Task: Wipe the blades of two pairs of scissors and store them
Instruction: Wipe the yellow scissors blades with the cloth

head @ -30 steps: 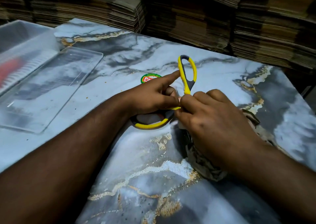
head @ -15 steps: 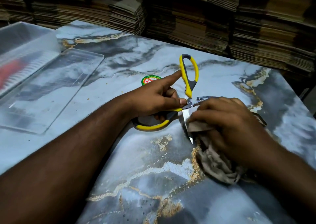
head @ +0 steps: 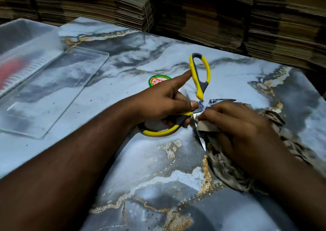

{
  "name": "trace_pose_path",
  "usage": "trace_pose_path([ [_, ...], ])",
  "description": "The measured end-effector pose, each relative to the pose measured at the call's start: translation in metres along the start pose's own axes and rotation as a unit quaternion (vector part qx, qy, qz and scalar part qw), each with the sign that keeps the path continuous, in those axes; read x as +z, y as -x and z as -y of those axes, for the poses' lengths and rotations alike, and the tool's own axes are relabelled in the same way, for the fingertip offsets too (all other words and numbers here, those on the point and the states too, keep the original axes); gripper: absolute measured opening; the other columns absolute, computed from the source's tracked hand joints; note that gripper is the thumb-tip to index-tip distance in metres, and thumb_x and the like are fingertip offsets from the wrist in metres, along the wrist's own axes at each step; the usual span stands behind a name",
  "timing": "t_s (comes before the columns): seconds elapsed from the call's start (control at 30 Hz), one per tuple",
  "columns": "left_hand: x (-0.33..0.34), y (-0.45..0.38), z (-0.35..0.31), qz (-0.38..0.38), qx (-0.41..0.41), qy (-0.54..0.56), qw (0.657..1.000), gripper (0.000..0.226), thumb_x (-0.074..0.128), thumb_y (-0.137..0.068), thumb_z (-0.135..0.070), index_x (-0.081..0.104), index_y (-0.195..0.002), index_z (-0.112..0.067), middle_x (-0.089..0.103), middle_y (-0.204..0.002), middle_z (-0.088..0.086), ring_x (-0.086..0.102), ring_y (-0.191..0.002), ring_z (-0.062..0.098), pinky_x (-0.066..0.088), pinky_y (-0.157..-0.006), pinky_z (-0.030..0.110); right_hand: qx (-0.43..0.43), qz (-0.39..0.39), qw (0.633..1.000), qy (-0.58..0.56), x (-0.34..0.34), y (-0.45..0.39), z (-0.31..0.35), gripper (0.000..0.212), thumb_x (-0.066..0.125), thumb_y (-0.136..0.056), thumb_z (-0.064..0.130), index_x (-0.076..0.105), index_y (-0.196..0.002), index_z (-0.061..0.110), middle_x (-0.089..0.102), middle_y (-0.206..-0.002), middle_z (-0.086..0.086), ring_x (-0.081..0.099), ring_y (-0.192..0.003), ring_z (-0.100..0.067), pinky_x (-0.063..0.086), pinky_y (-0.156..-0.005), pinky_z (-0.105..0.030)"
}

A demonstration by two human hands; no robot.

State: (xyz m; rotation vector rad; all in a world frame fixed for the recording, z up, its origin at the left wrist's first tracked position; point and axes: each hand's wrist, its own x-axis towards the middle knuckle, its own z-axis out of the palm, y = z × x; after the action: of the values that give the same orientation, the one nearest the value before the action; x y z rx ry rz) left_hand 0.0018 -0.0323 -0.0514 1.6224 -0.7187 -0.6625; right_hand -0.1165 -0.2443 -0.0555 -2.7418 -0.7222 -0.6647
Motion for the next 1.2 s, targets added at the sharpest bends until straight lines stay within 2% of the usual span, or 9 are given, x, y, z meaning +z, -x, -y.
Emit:
trace_pose_path([
  [0.2, 0.000, -0.004, 0.001, 0.019, 0.002, -0.013, 1.000, 0.087, 0.060, -0.106, -0.010, 0.003, -0.167, -0.034, 0.071, -0.077, 0.021, 0.060, -0.064, 0.033, 0.041, -0.051, 0.030, -0.014, -0.015, 0.998, 0.054, 0.001, 0.004, 0.000, 0.027, 0.074, -0.089, -0.003, 0.076, -0.116, 0.003, 0.071, -0.108, -0.015, 0.066, -0.091, -0.038, 0.055, -0.076, -0.046],
  [0.3, 0.000, -0.001, 0.002, 0.022, 0.012, -0.006, 1.000, 0.087, 0.062, -0.104, -0.012, 0.008, -0.167, -0.036, 0.070, -0.075, 0.021, 0.060, -0.066, 0.048, 0.047, -0.055, 0.050, -0.002, -0.029, 0.998, 0.062, 0.005, -0.004, 0.006, 0.024, 0.073, -0.090, -0.001, 0.075, -0.114, 0.003, 0.070, -0.105, -0.015, 0.065, -0.090, -0.037, 0.052, -0.074, -0.043],
  [0.47, 0.000, -0.004, 0.001, 0.019, 0.009, -0.022, 1.000, 0.086, 0.060, -0.106, -0.009, 0.005, -0.167, -0.034, 0.070, -0.075, 0.020, 0.062, -0.058, 0.026, 0.042, -0.046, 0.024, -0.018, -0.007, 0.998, 0.067, -0.005, 0.007, 0.010, 0.028, 0.073, -0.085, -0.003, 0.076, -0.112, 0.005, 0.071, -0.105, -0.013, 0.065, -0.087, -0.037, 0.056, -0.072, -0.045],
  [0.67, -0.002, -0.001, 0.002, 0.014, -0.001, -0.007, 1.000, 0.083, 0.062, -0.104, -0.009, 0.013, -0.166, -0.035, 0.069, -0.079, 0.026, 0.059, -0.065, 0.033, 0.040, -0.053, 0.037, -0.007, -0.006, 0.996, 0.091, 0.001, 0.001, 0.018, 0.030, 0.077, -0.083, -0.009, 0.077, -0.110, 0.004, 0.072, -0.101, -0.014, 0.065, -0.085, -0.036, 0.049, -0.074, -0.040],
  [0.73, -0.001, -0.003, 0.002, 0.013, -0.005, -0.003, 1.000, 0.085, 0.062, -0.104, -0.008, 0.010, -0.167, -0.034, 0.070, -0.077, 0.024, 0.062, -0.067, 0.034, 0.038, -0.056, 0.041, -0.020, 0.002, 0.996, 0.083, -0.006, 0.008, 0.018, 0.027, 0.072, -0.083, -0.003, 0.077, -0.109, 0.005, 0.072, -0.099, -0.013, 0.065, -0.083, -0.036, 0.055, -0.071, -0.041],
  [0.83, -0.002, -0.004, 0.001, 0.018, -0.006, -0.012, 1.000, 0.087, 0.062, -0.104, -0.009, 0.006, -0.167, -0.033, 0.070, -0.074, 0.017, 0.064, -0.067, 0.031, 0.041, -0.055, 0.036, -0.010, -0.005, 0.996, 0.083, -0.003, -0.002, 0.013, 0.026, 0.073, -0.085, -0.002, 0.077, -0.108, 0.007, 0.072, -0.102, -0.012, 0.065, -0.088, -0.035, 0.056, -0.072, -0.043],
  [1.0, -0.002, -0.003, 0.005, 0.014, 0.009, -0.001, 1.000, 0.090, 0.066, -0.099, -0.013, 0.012, -0.167, -0.035, 0.070, -0.070, 0.012, 0.063, -0.073, 0.049, 0.047, -0.068, 0.070, 0.006, 0.015, 0.997, 0.078, 0.001, 0.001, 0.019, 0.024, 0.076, -0.084, -0.004, 0.075, -0.106, 0.007, 0.070, -0.102, -0.012, 0.063, -0.087, -0.037, 0.052, -0.073, -0.042],
  [1.1, 0.000, -0.005, 0.003, 0.009, 0.000, -0.010, 1.000, 0.090, 0.065, -0.102, -0.011, 0.008, -0.167, -0.036, 0.069, -0.073, 0.017, 0.058, -0.075, 0.062, 0.041, -0.062, 0.058, -0.007, 0.032, 0.997, 0.071, -0.007, 0.005, 0.019, 0.028, 0.080, -0.081, -0.004, 0.075, -0.106, 0.008, 0.070, -0.100, -0.011, 0.063, -0.084, -0.037, 0.056, -0.069, -0.046],
  [1.2, -0.002, -0.002, 0.004, 0.006, -0.001, 0.019, 1.000, 0.089, 0.060, -0.104, -0.003, 0.008, -0.167, -0.037, 0.060, -0.077, 0.024, 0.062, -0.073, 0.042, 0.040, -0.071, 0.052, 0.017, 0.004, 0.997, 0.073, -0.001, -0.011, 0.015, 0.032, 0.078, -0.082, -0.005, 0.077, -0.111, 0.009, 0.071, -0.098, -0.011, 0.062, -0.084, -0.036, 0.054, -0.069, -0.042],
])
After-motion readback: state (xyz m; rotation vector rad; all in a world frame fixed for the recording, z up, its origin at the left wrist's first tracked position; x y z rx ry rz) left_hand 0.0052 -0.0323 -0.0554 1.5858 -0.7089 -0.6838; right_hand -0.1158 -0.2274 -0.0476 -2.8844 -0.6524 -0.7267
